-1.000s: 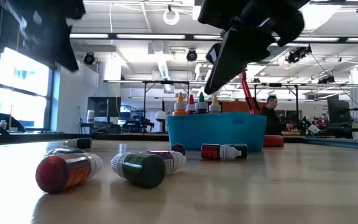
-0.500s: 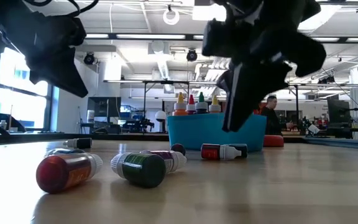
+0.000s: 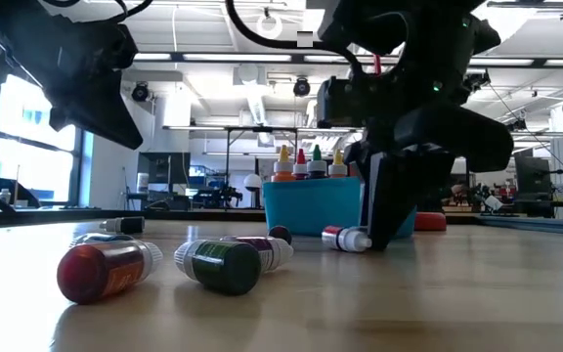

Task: Pick & Place food coloring
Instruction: Put the small food coloring bottle into the blue container

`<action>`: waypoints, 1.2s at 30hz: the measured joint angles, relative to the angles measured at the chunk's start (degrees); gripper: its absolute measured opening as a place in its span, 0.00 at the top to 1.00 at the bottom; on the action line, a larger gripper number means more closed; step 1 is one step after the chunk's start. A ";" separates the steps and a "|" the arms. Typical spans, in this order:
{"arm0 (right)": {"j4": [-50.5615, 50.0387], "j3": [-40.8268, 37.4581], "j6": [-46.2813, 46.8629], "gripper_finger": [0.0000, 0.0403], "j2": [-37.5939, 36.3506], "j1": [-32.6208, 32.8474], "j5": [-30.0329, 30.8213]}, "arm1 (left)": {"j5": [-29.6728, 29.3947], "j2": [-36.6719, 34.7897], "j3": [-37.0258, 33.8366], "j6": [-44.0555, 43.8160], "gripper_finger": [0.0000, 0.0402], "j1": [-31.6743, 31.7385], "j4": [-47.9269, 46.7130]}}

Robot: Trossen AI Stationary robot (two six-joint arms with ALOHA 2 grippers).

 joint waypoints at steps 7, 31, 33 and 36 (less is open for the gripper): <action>1.26 -0.26 -0.46 0.69 -0.63 0.02 -0.33 | 0.04 0.02 0.00 0.00 0.88 0.00 -0.06; -16.41 1.65 -2.43 0.82 -20.29 -6.13 19.50 | 4.59 0.04 0.07 -6.11 0.88 0.00 -2.12; -14.04 -1.12 -1.68 0.82 -21.28 -8.40 16.05 | 4.76 0.14 0.07 -7.04 0.88 0.00 -2.76; -6.33 -6.22 -3.33 0.80 -21.34 -10.88 11.84 | 4.33 0.42 0.07 -1.99 0.88 0.02 -4.04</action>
